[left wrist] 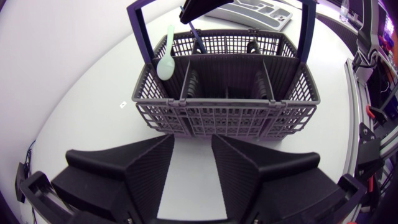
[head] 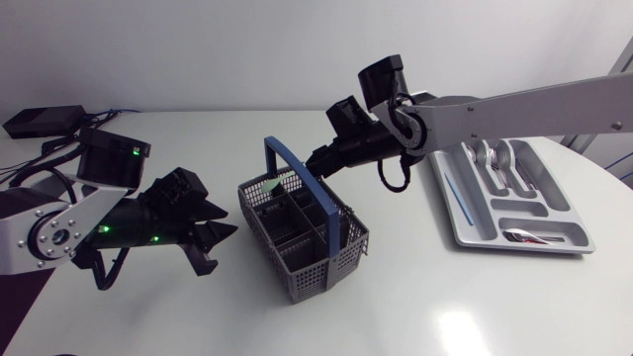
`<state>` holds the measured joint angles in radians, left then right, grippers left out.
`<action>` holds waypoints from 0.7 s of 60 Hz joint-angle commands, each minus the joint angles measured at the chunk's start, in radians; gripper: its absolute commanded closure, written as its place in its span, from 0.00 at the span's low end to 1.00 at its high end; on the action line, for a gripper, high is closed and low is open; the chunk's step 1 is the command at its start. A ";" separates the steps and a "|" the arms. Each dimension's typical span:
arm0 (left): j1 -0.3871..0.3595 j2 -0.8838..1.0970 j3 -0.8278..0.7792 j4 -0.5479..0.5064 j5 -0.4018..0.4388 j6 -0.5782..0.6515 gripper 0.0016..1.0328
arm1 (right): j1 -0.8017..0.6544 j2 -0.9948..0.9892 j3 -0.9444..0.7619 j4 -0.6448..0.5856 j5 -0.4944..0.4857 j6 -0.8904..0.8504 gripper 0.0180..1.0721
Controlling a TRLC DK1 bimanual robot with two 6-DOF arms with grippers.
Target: Unload the cutlery basket into the drawer organizer.
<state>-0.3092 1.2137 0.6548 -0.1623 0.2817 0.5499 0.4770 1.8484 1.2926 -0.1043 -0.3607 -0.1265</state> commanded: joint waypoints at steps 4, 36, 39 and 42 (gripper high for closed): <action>-0.007 0.020 -0.023 0.007 -0.003 -0.011 0.56 | 0.008 0.041 0.014 -0.012 0.009 0.030 0.58; -0.018 0.026 -0.024 0.014 -0.007 -0.016 0.56 | 0.011 0.035 -0.009 -0.035 0.005 0.025 0.95; -0.018 0.024 -0.024 0.014 -0.010 -0.018 0.56 | 0.012 0.023 -0.015 -0.035 0.005 0.025 0.95; -0.018 0.023 -0.024 0.014 -0.012 -0.018 0.56 | 0.015 0.014 -0.022 -0.031 0.006 0.024 0.95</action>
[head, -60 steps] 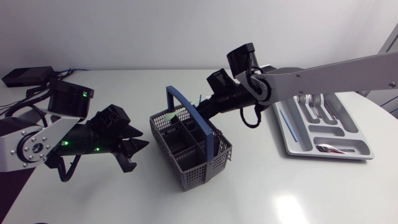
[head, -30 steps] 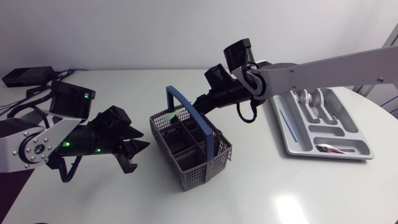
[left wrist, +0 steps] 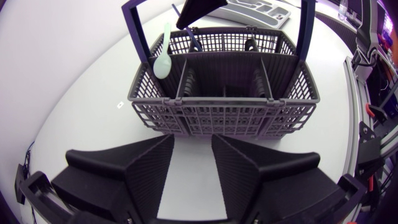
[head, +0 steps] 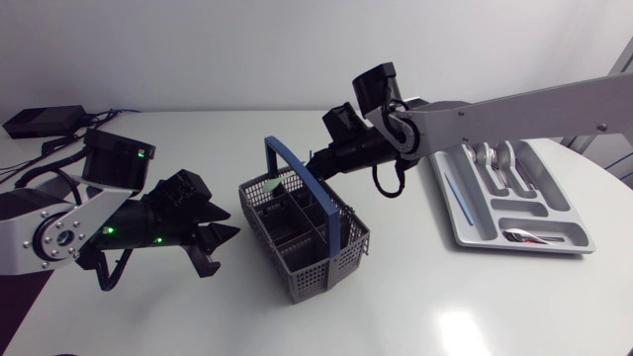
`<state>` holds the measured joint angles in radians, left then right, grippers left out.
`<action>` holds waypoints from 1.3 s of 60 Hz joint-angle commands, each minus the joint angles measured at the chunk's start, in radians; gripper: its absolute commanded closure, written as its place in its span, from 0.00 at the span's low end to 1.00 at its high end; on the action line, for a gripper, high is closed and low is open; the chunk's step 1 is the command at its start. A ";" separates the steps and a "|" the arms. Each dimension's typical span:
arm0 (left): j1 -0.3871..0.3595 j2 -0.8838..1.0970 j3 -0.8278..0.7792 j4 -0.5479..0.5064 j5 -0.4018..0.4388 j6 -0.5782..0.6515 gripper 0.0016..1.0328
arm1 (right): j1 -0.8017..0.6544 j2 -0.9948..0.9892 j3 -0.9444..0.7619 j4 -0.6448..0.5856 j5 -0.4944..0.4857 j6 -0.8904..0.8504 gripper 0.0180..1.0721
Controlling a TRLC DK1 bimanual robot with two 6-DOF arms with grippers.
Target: Unload the cutlery basket into the drawer organizer.
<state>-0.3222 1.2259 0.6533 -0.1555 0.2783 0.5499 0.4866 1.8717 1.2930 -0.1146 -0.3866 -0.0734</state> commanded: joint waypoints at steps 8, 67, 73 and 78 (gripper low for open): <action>-0.008 0.007 -0.023 0.005 -0.011 -0.018 0.56 | 0.006 -0.042 -0.050 -0.002 0.032 -0.032 0.95; -0.077 0.006 -0.026 0.005 -0.065 -0.044 0.56 | -0.108 -0.293 -0.325 0.219 -0.054 -0.108 0.94; -0.087 0.006 -0.026 0.007 -0.079 -0.048 0.56 | -0.123 -0.338 -0.334 0.220 -0.074 -0.105 0.94; -0.089 0.004 -0.026 0.005 -0.080 -0.050 0.56 | -0.129 -0.382 -0.327 0.210 -0.087 -0.088 0.94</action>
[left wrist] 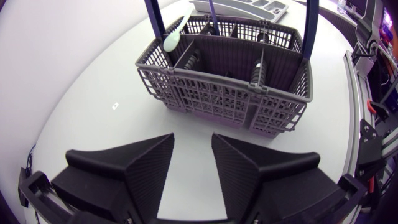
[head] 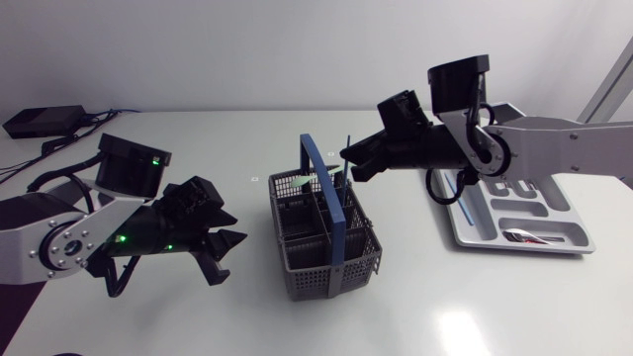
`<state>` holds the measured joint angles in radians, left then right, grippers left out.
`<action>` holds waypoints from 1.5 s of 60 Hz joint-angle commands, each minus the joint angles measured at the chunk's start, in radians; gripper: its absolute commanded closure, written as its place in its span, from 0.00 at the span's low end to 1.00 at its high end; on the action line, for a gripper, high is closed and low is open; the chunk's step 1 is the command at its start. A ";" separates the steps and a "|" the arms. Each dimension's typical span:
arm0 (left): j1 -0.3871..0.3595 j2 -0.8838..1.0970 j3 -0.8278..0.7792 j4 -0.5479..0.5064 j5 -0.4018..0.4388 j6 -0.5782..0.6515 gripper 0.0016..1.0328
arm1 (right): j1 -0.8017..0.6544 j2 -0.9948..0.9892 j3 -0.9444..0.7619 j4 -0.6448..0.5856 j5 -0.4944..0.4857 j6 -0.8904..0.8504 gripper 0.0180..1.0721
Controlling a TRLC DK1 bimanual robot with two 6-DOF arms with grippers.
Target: Unload the cutlery basket into the drawer organizer.
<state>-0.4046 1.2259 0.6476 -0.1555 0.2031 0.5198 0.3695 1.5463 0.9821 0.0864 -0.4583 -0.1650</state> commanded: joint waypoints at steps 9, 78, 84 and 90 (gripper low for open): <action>-0.007 0.004 -0.023 0.005 -0.007 -0.021 0.56 | -0.015 -0.189 0.044 -0.096 -0.037 0.038 0.94; 0.003 0.001 -0.031 0.005 -0.007 -0.012 0.56 | -0.635 0.379 0.598 -0.949 -0.016 -0.277 0.94; 0.004 0.003 -0.026 0.005 -0.007 -0.010 0.56 | -0.636 0.445 0.610 -0.935 -0.011 -0.275 0.94; 0.004 0.004 -0.022 0.007 -0.007 -0.012 0.56 | -0.639 0.505 0.630 -0.906 -0.011 -0.268 0.94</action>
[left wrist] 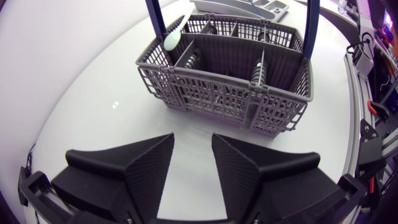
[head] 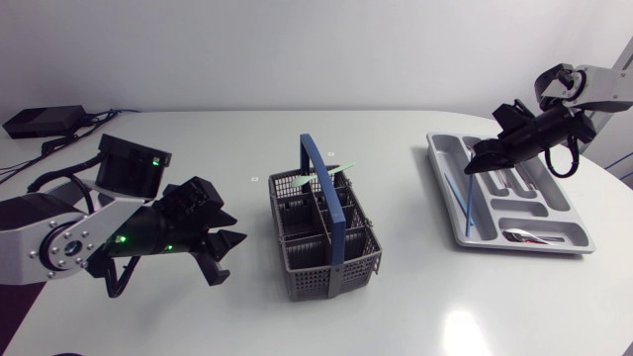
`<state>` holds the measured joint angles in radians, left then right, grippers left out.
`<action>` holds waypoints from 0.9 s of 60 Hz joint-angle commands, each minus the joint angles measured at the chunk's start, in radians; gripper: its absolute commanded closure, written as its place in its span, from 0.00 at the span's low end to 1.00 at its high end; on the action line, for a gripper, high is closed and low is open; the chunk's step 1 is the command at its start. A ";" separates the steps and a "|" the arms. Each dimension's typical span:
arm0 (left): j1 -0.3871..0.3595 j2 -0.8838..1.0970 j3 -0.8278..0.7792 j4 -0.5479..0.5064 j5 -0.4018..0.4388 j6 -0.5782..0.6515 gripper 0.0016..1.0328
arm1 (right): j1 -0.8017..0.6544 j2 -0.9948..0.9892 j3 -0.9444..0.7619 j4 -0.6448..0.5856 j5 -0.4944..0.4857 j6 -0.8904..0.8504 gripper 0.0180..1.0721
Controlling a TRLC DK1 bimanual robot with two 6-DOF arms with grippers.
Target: Unload the cutlery basket into the drawer organizer.
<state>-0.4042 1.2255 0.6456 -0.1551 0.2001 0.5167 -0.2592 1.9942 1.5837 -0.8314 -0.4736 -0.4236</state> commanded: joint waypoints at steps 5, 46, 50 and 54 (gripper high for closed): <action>0.004 0.006 -0.018 0.006 -0.004 -0.010 0.56 | -0.012 0.098 0.038 0.066 0.007 0.011 0.94; 0.087 0.249 0.155 0.058 0.004 -0.084 0.56 | 0.178 -0.291 -0.353 0.273 0.069 0.011 0.42; 0.088 0.319 0.215 0.058 0.004 -0.113 0.56 | 0.242 -0.359 -0.438 0.275 0.067 0.013 0.42; 0.087 0.358 0.250 0.058 0.004 -0.132 0.56 | 0.294 -0.402 -0.505 0.293 0.073 0.019 0.42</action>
<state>-0.3214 1.5249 0.8371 -0.0994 0.2005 0.4290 -0.0063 1.6329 1.1675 -0.5484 -0.4065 -0.3973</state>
